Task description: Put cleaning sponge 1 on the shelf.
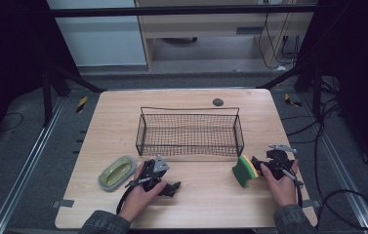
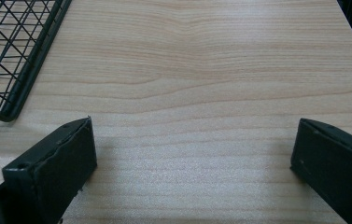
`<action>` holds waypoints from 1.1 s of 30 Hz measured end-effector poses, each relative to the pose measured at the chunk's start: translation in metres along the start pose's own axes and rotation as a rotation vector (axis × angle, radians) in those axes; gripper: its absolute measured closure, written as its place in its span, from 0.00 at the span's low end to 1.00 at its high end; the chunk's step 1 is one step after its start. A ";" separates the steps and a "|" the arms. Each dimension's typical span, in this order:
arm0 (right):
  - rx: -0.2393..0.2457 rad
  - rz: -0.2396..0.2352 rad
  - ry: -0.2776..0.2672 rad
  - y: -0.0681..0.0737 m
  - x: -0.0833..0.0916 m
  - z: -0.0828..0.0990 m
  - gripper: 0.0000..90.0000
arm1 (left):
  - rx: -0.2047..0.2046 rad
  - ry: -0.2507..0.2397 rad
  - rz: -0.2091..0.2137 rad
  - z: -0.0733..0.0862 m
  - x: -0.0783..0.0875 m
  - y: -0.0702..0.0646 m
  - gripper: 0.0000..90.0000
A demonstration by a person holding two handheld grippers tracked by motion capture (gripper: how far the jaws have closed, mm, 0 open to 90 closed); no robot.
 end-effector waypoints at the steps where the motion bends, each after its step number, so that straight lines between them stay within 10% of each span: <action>1: 0.000 0.000 0.000 0.000 0.000 0.000 0.00 | -0.005 0.000 -0.001 0.000 0.001 0.000 0.00; 11: 0.029 -0.026 -0.005 0.000 0.001 0.002 0.00 | -0.030 -0.008 0.005 -0.008 0.033 -0.005 0.05; 25: 0.069 -0.055 -0.011 0.002 0.004 0.004 0.01 | 0.050 0.085 -0.074 -0.036 0.105 0.053 0.05; 33: 0.109 -0.098 -0.019 0.003 0.008 0.007 0.01 | -0.001 0.127 -0.123 -0.036 0.126 0.088 0.04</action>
Point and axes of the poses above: each handheld gripper's, and its own axes: x roughly backward along the jaws, z roughly out of its underside, y roughly to its left, the point moved 6 cm from there along -x, roughly forward along the jaws, and after that the axes turned 11 degrees about x, right-handed, at the moved point
